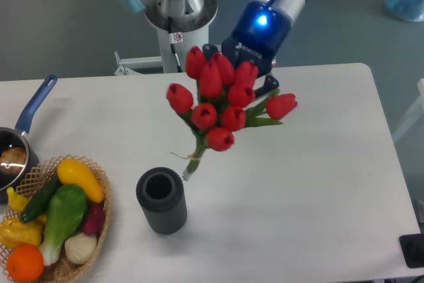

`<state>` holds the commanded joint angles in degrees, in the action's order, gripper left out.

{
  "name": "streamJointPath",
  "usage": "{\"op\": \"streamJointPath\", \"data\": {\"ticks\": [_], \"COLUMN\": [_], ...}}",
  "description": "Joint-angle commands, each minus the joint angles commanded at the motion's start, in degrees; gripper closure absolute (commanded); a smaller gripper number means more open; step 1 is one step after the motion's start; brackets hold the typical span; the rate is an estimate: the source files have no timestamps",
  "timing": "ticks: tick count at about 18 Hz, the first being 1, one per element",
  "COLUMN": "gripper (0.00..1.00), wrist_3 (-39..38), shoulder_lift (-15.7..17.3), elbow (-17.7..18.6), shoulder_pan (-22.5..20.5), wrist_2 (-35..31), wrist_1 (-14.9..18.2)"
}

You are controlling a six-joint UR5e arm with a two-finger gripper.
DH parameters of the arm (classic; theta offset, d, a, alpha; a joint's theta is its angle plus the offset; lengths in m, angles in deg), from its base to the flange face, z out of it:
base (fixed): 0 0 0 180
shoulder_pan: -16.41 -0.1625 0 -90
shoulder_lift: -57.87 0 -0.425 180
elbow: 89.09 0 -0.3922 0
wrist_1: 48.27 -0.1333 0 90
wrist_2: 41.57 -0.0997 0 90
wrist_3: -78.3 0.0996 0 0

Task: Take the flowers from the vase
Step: 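Lift the gripped tulips up and out of the black vase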

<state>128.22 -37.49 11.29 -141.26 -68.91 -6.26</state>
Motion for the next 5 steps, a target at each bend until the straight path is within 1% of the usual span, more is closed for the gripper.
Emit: {"op": "streamJointPath", "data": {"ticks": [5], "gripper": [0.83], "wrist_3": [0.18], "shoulder_lift": [-0.09], "elbow": [-0.09], "shoulder_pan": [-0.36], "wrist_2": [0.0], "wrist_1": [-0.09]}}
